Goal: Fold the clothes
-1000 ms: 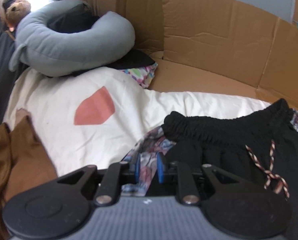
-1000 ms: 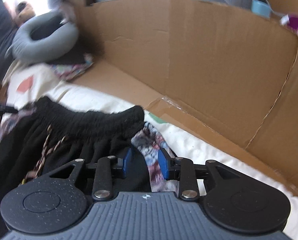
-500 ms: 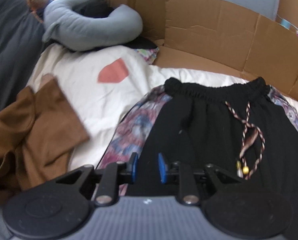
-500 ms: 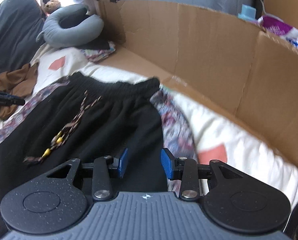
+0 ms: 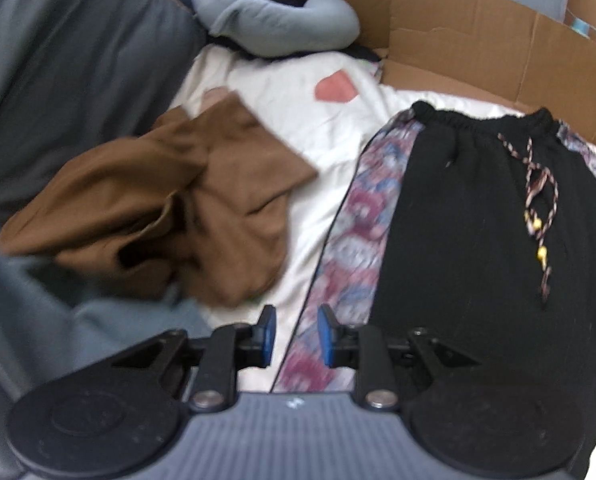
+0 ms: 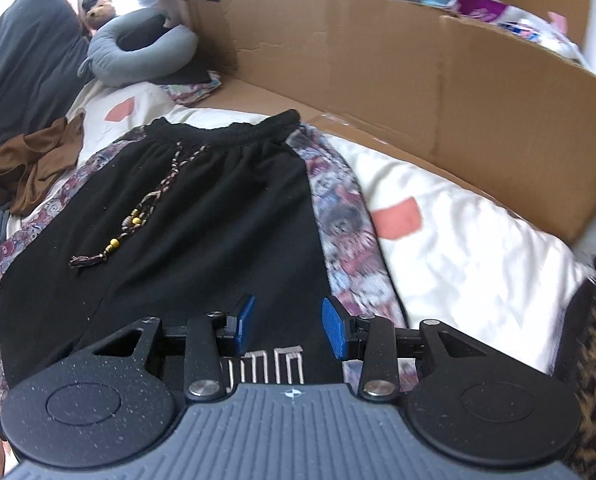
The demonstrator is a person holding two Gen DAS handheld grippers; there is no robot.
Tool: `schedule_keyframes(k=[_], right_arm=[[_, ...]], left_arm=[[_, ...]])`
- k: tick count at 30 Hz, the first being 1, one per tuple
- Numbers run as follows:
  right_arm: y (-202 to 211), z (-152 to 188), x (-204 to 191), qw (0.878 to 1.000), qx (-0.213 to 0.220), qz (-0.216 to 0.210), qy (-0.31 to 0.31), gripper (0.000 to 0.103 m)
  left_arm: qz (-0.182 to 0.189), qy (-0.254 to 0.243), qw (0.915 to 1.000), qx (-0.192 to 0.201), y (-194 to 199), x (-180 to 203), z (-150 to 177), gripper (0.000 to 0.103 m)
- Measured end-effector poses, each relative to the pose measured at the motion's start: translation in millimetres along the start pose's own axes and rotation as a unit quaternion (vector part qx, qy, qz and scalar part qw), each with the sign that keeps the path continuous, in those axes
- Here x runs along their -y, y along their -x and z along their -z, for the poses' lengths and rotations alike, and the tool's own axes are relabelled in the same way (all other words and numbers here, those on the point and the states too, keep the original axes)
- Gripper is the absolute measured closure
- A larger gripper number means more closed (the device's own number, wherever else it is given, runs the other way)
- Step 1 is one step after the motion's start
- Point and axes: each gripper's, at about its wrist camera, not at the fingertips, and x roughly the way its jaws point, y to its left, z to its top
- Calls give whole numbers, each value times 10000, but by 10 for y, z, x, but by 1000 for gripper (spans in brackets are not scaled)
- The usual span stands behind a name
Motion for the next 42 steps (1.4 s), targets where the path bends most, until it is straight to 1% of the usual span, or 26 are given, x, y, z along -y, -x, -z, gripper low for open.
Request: schedule_keyframes(k=[3,7,9,12,17,21,24,27,32,35,37,38,39,40,41,42], right_arm=[[149,136,29,9998,34,64,-170,55],[332,321,1,9996,86,118,-253,53],[408,415,-13,9994,102,150,-307,53],[465,549,-14,9984,109,271,-479,53],[446,802,-71,9987,-36,324,-394,52],[390,975,-99,9982,-201,365,-428,52],[321,1086,-118,9981,-327,366,-386,51],[237,1184,-102,9968,-529,394,-460,51],[164,1344,-78,9941,-777,594,-476,51],[142,1416,-61,9926,-889,653,-511,52],[132,1449,-54,9920,-941,681,-491,51],[125,1461,-48,9916,-972,698,-488,51],[119,1470,-45,9914,-990,712,-481,51],[115,1478,-44,9912,-1000,724,-470,51],[112,1486,-42,9911,-1010,736,-460,51],[108,1494,-41,9910,-1020,748,-449,51]], left_arm=[[-34,124,9999,-97,50,-178,198,79],[-52,329,9992,-214,50,-328,501,80],[77,452,9987,-230,49,-373,656,80],[16,456,9987,-243,22,-406,863,80],[-104,668,9971,-338,-54,-501,1134,80],[29,610,9972,-441,-137,-538,1266,79],[116,601,9971,-446,-163,-562,1335,76],[159,619,9969,-449,-178,-596,1355,72],[260,718,9960,-464,-175,-701,1378,68],[278,708,9959,-483,-166,-752,1405,68],[277,691,9959,-515,-160,-788,1426,71],[239,668,9960,-547,-159,-802,1439,77],[197,645,9960,-580,-158,-816,1453,86],[149,658,9957,-631,-167,-831,1476,91],[100,674,9953,-683,-177,-846,1501,95],[104,707,9951,-686,-172,-865,1525,94]])
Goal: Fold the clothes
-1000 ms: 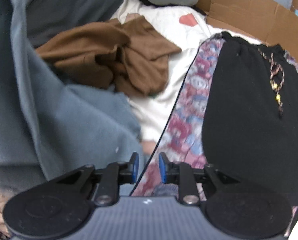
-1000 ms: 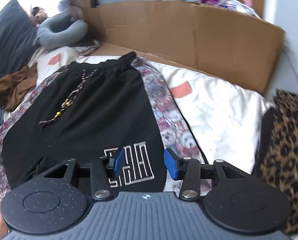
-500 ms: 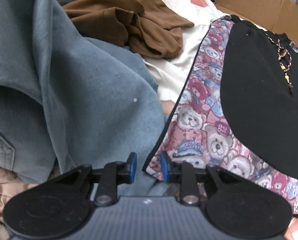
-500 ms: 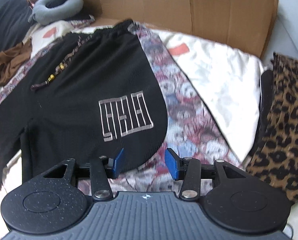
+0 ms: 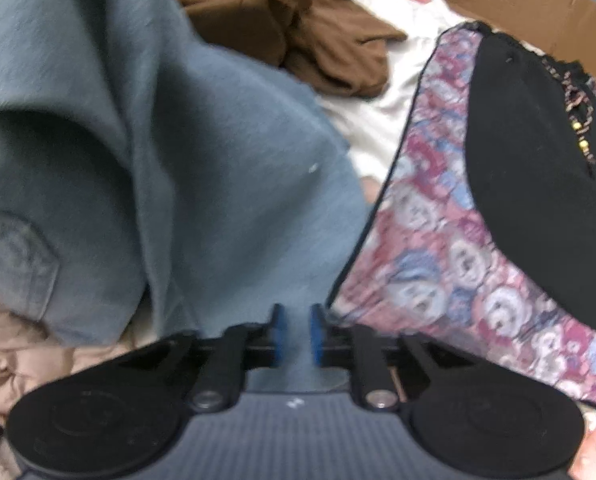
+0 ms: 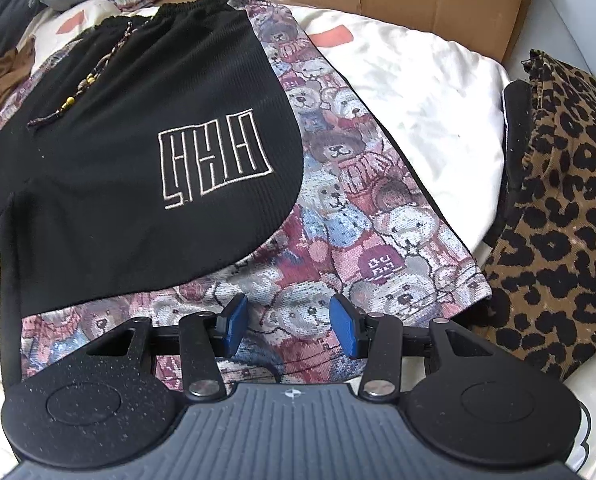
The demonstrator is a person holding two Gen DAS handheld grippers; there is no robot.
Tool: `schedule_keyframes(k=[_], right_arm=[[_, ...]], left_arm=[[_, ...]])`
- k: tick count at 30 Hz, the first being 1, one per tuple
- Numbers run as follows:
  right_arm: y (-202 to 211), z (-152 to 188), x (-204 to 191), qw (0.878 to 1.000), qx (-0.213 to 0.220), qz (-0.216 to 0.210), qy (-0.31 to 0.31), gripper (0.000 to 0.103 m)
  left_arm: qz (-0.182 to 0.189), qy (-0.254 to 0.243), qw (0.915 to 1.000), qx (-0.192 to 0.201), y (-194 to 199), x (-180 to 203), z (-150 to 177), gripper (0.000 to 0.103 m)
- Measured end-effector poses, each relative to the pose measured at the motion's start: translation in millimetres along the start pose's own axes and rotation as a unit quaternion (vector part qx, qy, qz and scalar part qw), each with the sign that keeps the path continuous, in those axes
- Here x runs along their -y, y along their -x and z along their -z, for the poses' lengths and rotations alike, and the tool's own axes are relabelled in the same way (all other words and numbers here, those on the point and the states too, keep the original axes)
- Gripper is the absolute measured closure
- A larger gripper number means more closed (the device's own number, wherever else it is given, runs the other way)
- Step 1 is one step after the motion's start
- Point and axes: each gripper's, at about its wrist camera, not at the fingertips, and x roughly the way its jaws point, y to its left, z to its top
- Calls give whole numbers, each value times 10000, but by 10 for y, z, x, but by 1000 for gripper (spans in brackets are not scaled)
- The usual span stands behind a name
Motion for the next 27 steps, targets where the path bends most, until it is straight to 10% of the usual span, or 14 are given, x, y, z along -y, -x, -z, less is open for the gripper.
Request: schedule_keyframes(k=[27], right_arm=[[128,207,182,9986,-27,520,-112,51]], left_arm=[[1367,791,9874,-115,-206,-149,-143,64]])
